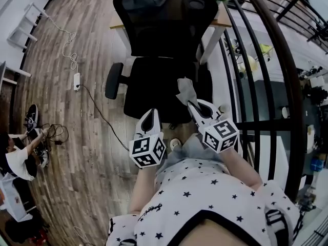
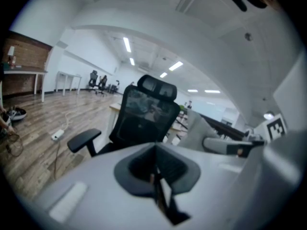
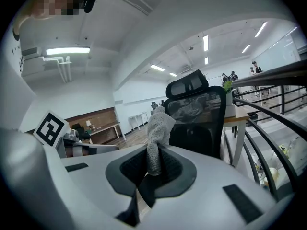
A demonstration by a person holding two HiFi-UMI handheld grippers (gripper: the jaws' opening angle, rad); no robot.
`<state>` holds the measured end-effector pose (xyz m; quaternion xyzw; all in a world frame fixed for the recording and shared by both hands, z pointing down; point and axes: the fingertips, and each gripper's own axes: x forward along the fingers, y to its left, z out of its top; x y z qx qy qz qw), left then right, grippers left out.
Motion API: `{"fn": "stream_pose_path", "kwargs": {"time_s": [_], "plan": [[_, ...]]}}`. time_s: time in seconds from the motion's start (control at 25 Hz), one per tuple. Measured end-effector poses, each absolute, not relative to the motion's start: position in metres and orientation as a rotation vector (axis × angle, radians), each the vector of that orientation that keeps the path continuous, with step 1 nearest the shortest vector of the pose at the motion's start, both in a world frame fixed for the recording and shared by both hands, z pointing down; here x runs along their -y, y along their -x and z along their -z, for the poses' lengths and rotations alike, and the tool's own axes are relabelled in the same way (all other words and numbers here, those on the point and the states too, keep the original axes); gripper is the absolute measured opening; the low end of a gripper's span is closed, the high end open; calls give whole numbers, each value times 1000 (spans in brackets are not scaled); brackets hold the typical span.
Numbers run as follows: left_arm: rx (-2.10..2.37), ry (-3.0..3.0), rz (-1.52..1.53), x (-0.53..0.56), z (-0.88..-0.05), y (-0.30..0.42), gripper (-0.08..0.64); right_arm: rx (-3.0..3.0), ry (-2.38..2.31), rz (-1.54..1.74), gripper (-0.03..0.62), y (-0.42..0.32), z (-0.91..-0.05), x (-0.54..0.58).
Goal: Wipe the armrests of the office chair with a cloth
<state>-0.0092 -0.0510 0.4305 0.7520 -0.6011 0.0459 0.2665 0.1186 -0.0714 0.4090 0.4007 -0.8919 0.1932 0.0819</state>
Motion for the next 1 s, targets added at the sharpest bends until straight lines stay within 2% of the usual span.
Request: {"fn": "stream_pose_path", "kwargs": {"time_s": [0.44,1.0], "plan": [[1575,-2014,-164,64,-456,1,6,2569,-1268,-591,34,-142,-442,110],[1543,-1944,-275,119,-496,-36,6,2400,-1324,-639,34,-220,-520,205]]}}
